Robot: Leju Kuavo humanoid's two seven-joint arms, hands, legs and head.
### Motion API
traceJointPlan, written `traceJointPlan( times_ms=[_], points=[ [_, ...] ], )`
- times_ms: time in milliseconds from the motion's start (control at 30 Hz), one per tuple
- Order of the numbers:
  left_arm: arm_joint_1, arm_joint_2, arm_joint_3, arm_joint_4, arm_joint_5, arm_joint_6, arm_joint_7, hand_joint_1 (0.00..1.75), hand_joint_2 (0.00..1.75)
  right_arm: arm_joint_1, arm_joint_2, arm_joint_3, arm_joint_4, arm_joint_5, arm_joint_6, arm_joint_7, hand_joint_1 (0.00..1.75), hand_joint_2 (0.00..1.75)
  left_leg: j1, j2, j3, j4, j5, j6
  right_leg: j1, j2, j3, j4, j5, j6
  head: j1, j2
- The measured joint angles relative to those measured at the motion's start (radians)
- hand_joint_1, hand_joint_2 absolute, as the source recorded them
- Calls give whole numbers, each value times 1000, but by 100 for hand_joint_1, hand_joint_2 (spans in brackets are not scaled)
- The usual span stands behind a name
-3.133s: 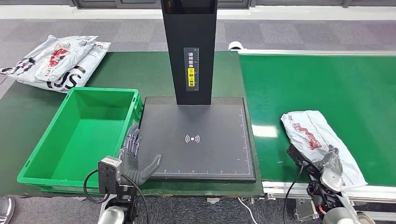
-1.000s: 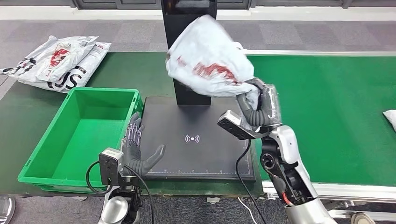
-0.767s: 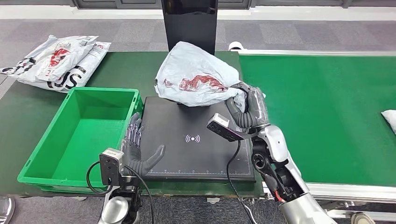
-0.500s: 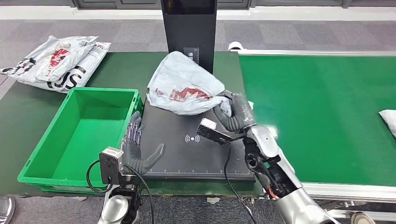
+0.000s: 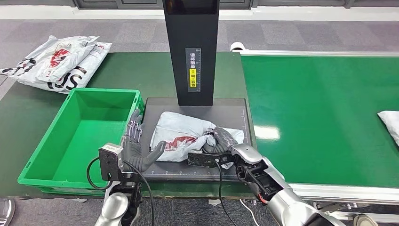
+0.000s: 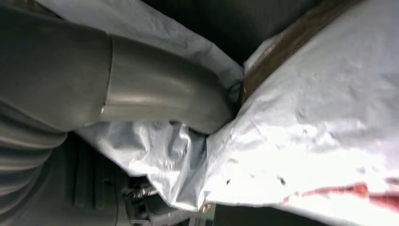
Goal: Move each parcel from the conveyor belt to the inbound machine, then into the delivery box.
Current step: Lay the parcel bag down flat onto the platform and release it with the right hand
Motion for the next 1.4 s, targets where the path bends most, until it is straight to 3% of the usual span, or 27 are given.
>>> traceJointPlan(
  times_ms=[33, 167, 200, 367, 500, 733, 867, 1100, 1233, 1400],
  points=[
    [-1, 0, 0, 0, 0, 0, 1, 0, 175, -1, -1, 5, 10, -4, 6, 0, 175, 175, 0, 0, 0, 0, 0, 0, 0, 0, 0, 0, 0, 0, 0, 0],
    [-2, 3, 0, 1, 0, 0, 9, 0, 175, -5, -8, 14, 33, -16, 4, 4, 5, 175, 0, 0, 1, 0, 0, 0, 0, 0, 1, 0, 0, 0, 0, 0],
    [-2, 3, 0, 0, -1, 0, 12, 0, 175, -5, -11, 16, 35, -20, -10, 10, 0, 175, 0, 0, 2, 0, 0, 0, 0, 0, 1, 0, 0, 0, 0, 0],
    [8, 6, 0, -16, -17, 5, 30, 0, 175, 11, -28, 15, 21, -75, -130, 55, 0, 175, 0, 0, 2, 0, 0, 0, 0, 0, 2, 0, 0, 0, 0, 0],
    [33, 9, 0, -41, -43, 17, 46, 0, 175, 76, -57, -34, -88, -134, -253, 57, 0, 175, 0, 0, 1, 0, 0, 0, 0, 0, 1, 0, 0, 0, 0, 0],
    [51, 14, 0, -64, -54, 25, 49, 0, 175, 146, -88, -103, -239, -163, -292, 43, 0, 175, 0, 1, 1, 0, -1, 0, 0, 1, 0, 0, 0, 0, 0, 0],
    [57, 14, 0, -67, -73, 39, 45, 0, 175, 214, -94, -154, -355, -281, -431, -79, 0, 175, 0, 0, 0, 0, -1, 0, 0, 0, 0, 0, 0, 0, 0, 0],
    [45, 14, 0, -62, -140, 68, 29, 0, 175, 392, -98, -306, -739, -511, -658, -370, 0, 175, 0, 0, 0, 0, -2, 0, 0, 0, 0, 0, -1, 0, 0, 0],
    [9, 18, 0, -35, -268, 106, 48, 0, 175, 443, -87, -356, -878, -557, -681, -441, 0, 175, -1, 1, 0, 0, -2, 0, 0, 1, 0, 0, -1, 0, 0, 0],
    [-37, 23, -1, 9, -390, 128, 77, 0, 175, 461, -66, -387, -962, -574, -683, -458, 0, 175, 0, 2, 1, 0, -1, 0, 0, 1, 0, 0, 0, -1, 0, 0]
  ],
)
